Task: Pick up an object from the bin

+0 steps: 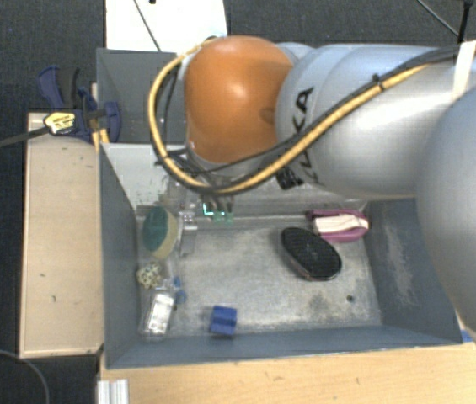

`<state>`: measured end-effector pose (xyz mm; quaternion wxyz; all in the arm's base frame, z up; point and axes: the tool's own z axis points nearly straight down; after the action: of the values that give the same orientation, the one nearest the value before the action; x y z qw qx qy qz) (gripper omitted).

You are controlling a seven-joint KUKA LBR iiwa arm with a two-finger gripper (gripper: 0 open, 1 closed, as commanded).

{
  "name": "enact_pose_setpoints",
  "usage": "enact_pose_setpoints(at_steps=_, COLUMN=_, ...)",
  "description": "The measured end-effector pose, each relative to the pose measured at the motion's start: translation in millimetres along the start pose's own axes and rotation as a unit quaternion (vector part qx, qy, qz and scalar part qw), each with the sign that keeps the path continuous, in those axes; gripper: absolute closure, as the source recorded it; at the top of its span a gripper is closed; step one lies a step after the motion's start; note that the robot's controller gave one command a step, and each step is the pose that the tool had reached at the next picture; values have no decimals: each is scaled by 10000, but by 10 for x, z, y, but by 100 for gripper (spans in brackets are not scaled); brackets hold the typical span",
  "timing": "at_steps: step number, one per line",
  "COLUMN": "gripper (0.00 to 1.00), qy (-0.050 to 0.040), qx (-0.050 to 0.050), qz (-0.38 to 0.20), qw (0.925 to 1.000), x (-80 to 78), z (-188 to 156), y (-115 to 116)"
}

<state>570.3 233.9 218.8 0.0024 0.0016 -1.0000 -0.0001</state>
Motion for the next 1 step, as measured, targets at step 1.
enact_pose_setpoints(at_steps=1, gripper=0, qy=21, qx=13, qz=-445, qw=9990, x=811, z=1328, y=-162)
